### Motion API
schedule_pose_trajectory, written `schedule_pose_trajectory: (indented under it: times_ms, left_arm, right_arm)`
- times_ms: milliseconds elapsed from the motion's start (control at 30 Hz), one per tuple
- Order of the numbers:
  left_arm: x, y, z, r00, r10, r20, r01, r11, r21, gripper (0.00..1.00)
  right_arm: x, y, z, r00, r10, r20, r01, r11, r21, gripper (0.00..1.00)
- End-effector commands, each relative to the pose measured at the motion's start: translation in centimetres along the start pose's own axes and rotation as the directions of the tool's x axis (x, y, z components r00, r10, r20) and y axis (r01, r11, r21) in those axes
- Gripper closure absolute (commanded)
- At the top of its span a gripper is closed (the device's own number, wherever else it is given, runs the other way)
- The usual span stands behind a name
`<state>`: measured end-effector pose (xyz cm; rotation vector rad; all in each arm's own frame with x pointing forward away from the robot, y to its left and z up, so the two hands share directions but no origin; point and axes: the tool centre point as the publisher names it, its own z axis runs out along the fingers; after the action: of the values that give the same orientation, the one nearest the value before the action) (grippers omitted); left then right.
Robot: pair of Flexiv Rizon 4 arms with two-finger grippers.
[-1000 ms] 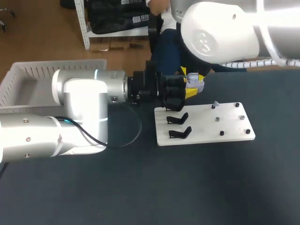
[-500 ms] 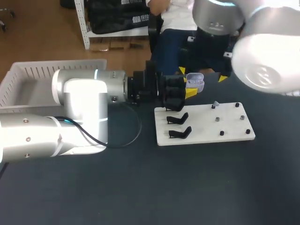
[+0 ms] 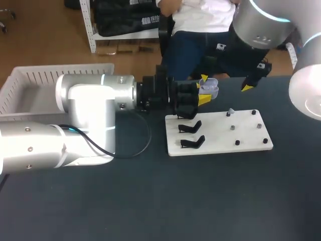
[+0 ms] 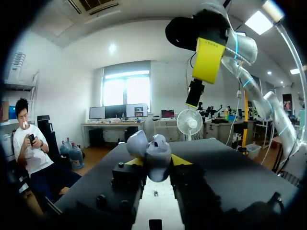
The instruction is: Pick up each earbud case from the left stands, insert the matching earbuds, close the lid, and place the case in the box.
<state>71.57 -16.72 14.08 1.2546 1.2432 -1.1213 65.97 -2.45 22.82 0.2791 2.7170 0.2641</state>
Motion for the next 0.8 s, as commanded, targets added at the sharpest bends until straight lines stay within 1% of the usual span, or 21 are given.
schedule_pose_trajectory:
  times_ms: [33,233,267,333,400,500,567,667,800]
  left_arm:
    - [0.1,-0.2,0.0,1.0,0.004,0.004,-0.003,1.0,-0.008,1.0]
    - [0.1,-0.2,0.0,1.0,0.004,0.004,-0.003,1.0,-0.008,1.0]
    - [0.1,-0.2,0.0,1.0,0.004,0.004,-0.003,1.0,-0.008,1.0]
    - [0.1,-0.2,0.0,1.0,0.004,0.004,-0.003,1.0,-0.008,1.0]
    - [0.1,-0.2,0.0,1.0,0.004,0.004,-0.003,1.0,-0.008,1.0]
    - [0.1,-0.2,0.0,1.0,0.004,0.004,-0.003,1.0,-0.008,1.0]
    - [0.1,-0.2,0.0,1.0,0.004,0.004,-0.003,1.0,-0.008,1.0]
    - [0.1,-0.2,0.0,1.0,0.004,0.004,-0.003,1.0,-0.008,1.0]
    - [0.1,-0.2,0.0,1.0,0.004,0.004,-0.003,1.0,-0.008,1.0]
  right_arm:
    - [0.3,-0.2,0.0,1.0,0.003,0.014,-0.003,1.0,-0.003,0.0]
    - [0.3,-0.2,0.0,1.0,0.003,0.014,-0.003,1.0,-0.003,0.0]
    - [0.8,-0.5,-0.1,0.999,-0.032,0.024,0.032,0.999,-0.014,0.0]
    - [1.3,-1.3,0.0,0.997,-0.058,0.049,0.06,0.997,-0.038,0.0]
    - [1.4,-1.9,0.2,0.995,-0.086,0.051,0.088,0.996,-0.034,0.0]
    - [1.3,-2.8,0.2,0.994,-0.099,0.044,0.101,0.994,-0.041,0.0]
    - [1.2,-3.3,0.4,0.992,-0.123,0.034,0.124,0.992,-0.014,0.0]
    - [0.8,-4.0,0.4,0.988,-0.151,0.02,0.152,0.988,-0.013,0.0]
    - [0.5,-5.9,1.4,0.983,-0.183,-0.028,0.183,0.983,0.015,0.0]
